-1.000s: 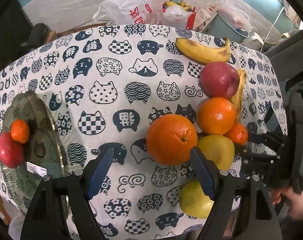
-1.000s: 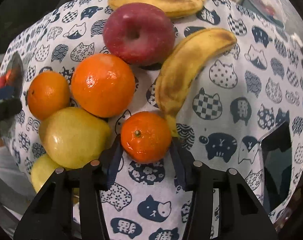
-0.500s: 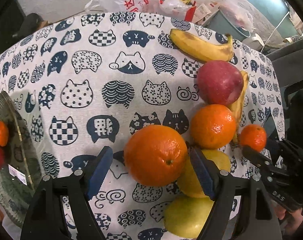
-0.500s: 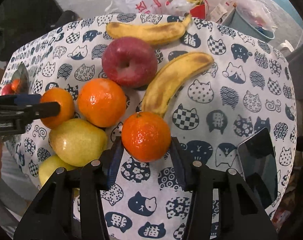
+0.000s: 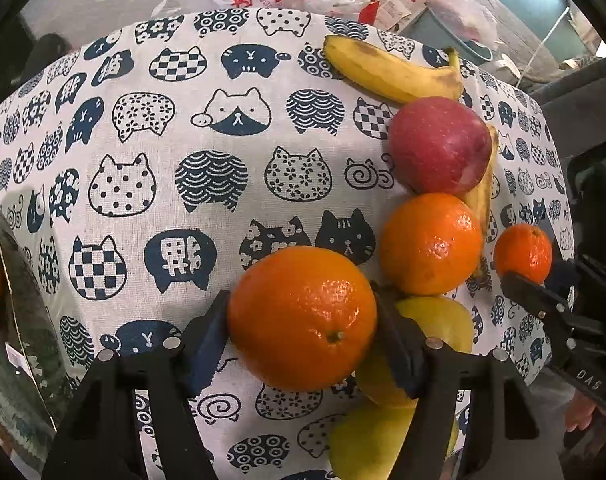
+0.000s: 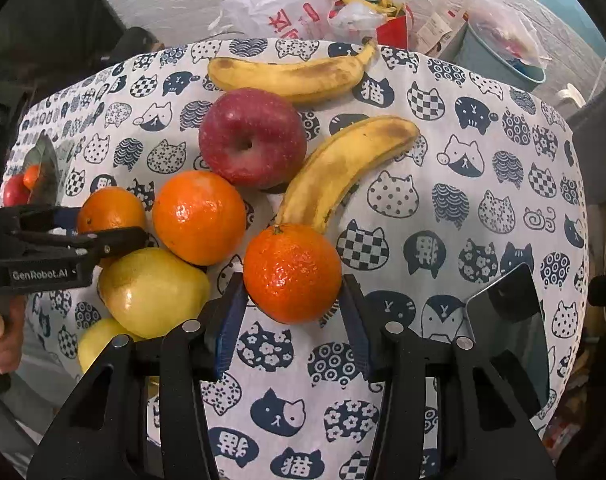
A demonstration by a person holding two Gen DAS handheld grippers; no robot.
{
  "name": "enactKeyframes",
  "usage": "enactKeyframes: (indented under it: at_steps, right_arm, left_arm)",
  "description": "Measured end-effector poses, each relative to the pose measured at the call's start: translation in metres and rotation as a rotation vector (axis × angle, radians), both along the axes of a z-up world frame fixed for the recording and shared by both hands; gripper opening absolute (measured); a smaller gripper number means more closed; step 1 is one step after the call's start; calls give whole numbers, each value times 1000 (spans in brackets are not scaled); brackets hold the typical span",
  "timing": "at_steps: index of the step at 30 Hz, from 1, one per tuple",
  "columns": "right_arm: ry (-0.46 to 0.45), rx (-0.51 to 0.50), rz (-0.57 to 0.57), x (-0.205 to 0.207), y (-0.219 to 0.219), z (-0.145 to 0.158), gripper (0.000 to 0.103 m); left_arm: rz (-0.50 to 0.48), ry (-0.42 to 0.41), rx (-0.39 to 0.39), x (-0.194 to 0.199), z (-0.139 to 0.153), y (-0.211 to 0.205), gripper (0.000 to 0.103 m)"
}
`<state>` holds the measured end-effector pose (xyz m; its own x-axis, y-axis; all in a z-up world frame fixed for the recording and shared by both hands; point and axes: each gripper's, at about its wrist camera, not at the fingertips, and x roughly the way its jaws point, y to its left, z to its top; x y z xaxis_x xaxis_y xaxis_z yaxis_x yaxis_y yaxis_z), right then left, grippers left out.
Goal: Organize fruits
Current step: 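Grasp a large orange with the left tool while the right tool grasps a tangerine, then carry the orange and tangerine to the green plate and release both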
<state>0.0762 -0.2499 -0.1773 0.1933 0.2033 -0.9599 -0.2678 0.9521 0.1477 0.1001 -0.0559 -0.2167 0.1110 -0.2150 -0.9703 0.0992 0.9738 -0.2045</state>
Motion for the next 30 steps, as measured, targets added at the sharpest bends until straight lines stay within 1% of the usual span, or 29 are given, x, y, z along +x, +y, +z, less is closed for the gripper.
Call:
enactKeyframes:
  at_steps: [2, 5, 9, 13, 24, 30]
  right_arm:
    - [-9, 2, 2, 0, 1, 2, 46]
    - [-29, 3, 9, 0, 5, 7, 46]
    - [-55, 5, 15, 0, 10, 14, 46]
    - [-87, 5, 29, -1, 16, 23, 46]
    - [-208, 60, 116, -11, 54, 69, 46]
    - [-240, 87, 167, -16, 78, 84, 46]
  left_arm:
    - [-11, -11, 16, -2, 1, -1, 70]
    - [-31, -46, 61, -7, 7, 1, 70]
    - [-36, -76, 52, -10, 19, 5, 70]
    - [-52, -124, 63, -17, 37, 8, 70]
    - [-47, -244, 84, -43, 86, 31, 70]
    - [-21, -265, 75, -53, 100, 46, 70]
